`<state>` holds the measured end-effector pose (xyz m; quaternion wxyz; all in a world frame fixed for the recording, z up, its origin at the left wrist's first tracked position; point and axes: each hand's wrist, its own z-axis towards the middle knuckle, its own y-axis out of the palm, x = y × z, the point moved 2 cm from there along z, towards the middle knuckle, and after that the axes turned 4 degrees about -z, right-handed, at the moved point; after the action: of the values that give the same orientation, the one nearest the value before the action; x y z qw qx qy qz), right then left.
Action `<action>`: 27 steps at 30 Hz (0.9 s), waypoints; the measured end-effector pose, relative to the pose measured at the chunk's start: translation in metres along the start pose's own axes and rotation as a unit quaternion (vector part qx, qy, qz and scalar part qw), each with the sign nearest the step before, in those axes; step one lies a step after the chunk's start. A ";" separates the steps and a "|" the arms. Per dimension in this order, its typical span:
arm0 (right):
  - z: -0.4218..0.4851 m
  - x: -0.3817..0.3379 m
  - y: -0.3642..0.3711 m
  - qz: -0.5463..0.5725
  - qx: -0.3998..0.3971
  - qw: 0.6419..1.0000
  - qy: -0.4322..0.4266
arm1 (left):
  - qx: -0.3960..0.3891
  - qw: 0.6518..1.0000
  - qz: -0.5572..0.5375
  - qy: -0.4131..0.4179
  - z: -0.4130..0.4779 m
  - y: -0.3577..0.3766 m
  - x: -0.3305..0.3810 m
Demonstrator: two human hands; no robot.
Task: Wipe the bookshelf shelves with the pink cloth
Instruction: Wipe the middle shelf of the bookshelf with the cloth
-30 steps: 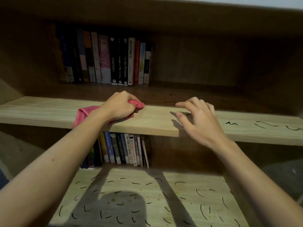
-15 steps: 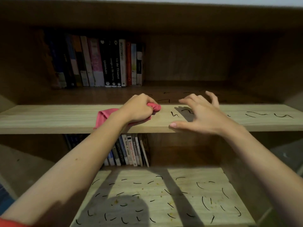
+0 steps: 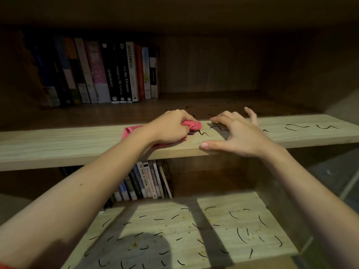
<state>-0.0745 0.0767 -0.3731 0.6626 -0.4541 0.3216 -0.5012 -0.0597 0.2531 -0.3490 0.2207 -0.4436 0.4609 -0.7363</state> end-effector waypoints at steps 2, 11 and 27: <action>0.001 0.001 0.001 -0.002 -0.010 1.000 0.012 | -0.019 0.999 0.000 0.027 -0.010 -0.004 -0.003; 0.000 0.001 0.000 0.006 -0.021 1.000 0.018 | -0.044 0.998 -0.037 0.021 0.009 -0.001 0.003; -0.002 0.002 -0.001 0.025 -0.016 1.000 0.007 | -0.058 0.996 -0.067 0.031 -0.004 -0.009 -0.012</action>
<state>-0.0762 0.0745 -0.3730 0.6650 -0.4531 0.3456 -0.4827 -0.0559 0.2681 -0.3477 0.1303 -0.4626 0.4788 -0.7347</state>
